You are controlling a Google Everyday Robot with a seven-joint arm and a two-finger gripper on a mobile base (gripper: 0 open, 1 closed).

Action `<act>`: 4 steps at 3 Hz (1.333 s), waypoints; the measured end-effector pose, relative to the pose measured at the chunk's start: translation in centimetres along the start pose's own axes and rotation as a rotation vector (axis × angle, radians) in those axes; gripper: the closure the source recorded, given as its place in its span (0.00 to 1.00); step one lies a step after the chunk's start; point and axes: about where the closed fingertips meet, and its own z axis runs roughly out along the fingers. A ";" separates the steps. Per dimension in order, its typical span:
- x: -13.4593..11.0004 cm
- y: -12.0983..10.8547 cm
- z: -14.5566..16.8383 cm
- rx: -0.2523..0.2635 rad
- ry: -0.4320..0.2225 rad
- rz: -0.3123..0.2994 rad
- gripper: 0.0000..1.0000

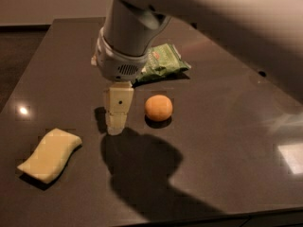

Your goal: Move sponge near green jalapeno chip bag

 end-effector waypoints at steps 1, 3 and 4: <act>-2.6 0.5 3.2 -0.045 0.014 -0.073 0.00; -5.5 2.6 7.7 -0.128 0.035 -0.175 0.00; -6.4 4.2 9.9 -0.186 0.057 -0.230 0.00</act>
Offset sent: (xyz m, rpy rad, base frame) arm -0.0321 0.0813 -0.0619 -0.0975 0.0370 0.2065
